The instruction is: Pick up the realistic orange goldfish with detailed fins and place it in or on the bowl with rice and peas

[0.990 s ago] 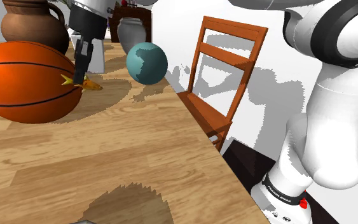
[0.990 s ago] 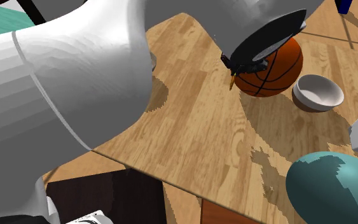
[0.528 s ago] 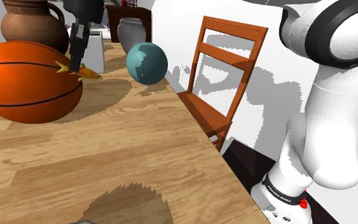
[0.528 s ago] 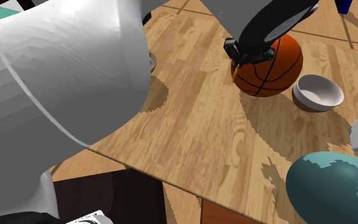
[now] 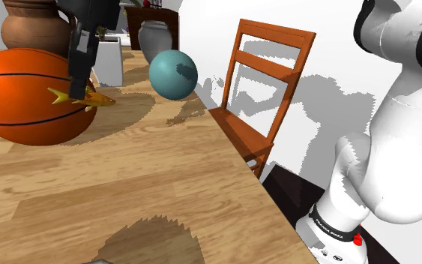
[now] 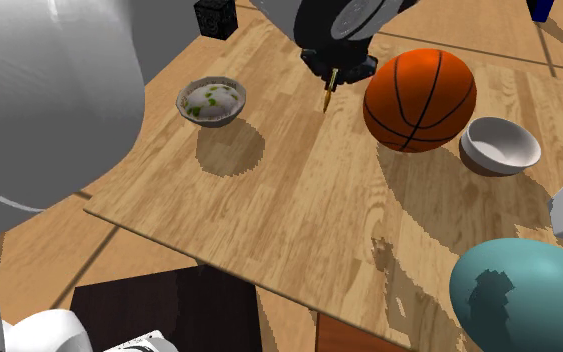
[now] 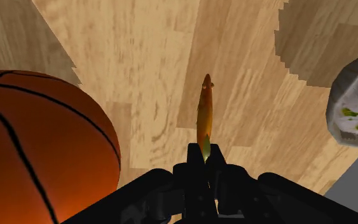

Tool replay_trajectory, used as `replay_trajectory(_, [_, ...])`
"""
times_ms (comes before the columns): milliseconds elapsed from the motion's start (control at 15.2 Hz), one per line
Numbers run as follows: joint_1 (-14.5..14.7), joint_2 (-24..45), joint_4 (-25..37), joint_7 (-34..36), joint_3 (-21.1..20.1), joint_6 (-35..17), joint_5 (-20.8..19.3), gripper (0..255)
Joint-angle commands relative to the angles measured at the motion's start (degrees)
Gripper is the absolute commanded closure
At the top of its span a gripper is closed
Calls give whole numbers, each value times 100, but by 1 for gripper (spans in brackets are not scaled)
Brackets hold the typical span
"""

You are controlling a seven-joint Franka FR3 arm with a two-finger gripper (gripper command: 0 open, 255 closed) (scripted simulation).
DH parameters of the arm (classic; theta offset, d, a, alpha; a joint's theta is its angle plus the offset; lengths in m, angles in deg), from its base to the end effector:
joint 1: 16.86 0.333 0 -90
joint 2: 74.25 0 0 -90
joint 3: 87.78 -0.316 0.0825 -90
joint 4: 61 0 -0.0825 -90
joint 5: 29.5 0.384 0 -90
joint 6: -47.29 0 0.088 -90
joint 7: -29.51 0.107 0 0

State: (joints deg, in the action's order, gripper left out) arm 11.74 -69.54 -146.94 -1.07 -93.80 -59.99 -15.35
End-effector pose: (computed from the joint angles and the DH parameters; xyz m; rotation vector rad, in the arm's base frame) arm 0.4914 0.3583 0.6447 -2.4322 -1.4867 -0.4041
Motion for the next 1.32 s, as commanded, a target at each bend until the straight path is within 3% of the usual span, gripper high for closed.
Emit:
replay_trajectory(0, [131,-233,-322,226,-104,-145,-48,255])
replay_trajectory(594, [676,-823,-994,1361,-674,-471,-299,255])
replay_trajectory(1254, [1255,-922,-1042,2800,-1437,-623,-725,255])
